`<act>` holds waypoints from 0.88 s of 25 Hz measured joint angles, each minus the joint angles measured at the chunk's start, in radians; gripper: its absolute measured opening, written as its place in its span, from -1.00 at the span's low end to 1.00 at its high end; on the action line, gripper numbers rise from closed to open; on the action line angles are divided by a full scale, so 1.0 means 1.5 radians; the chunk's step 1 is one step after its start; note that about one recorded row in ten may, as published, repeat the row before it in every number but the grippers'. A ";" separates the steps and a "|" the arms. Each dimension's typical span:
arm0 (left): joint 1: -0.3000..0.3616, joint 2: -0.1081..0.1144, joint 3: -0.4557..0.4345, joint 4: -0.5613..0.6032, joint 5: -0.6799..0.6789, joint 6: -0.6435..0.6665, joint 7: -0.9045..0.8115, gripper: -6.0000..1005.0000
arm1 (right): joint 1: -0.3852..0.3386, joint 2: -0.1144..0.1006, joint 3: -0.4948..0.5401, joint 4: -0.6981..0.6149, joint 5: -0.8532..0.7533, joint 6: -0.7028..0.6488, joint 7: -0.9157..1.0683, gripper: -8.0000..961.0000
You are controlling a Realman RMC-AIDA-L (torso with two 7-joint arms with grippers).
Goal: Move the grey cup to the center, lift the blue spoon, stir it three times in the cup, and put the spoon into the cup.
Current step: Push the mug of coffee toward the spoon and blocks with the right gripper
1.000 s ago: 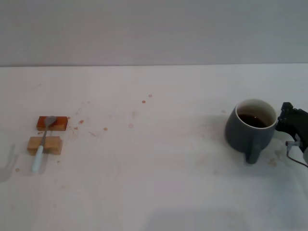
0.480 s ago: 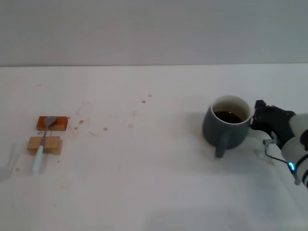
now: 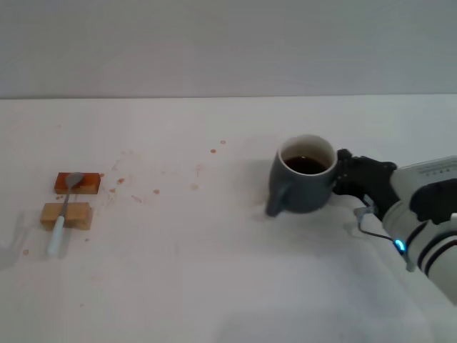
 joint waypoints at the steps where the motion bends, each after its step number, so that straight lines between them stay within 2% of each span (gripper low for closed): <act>1: 0.000 0.000 0.000 0.000 0.000 0.000 0.000 0.56 | 0.000 0.000 0.000 0.000 0.000 0.000 0.000 -0.99; 14: -0.001 0.000 0.000 -0.002 0.000 0.001 0.000 0.54 | 0.029 0.002 -0.002 0.046 -0.037 0.052 0.003 -0.99; 22: -0.001 0.000 0.000 -0.002 0.000 0.001 0.000 0.53 | 0.044 0.002 -0.028 0.073 -0.045 0.058 0.001 -0.99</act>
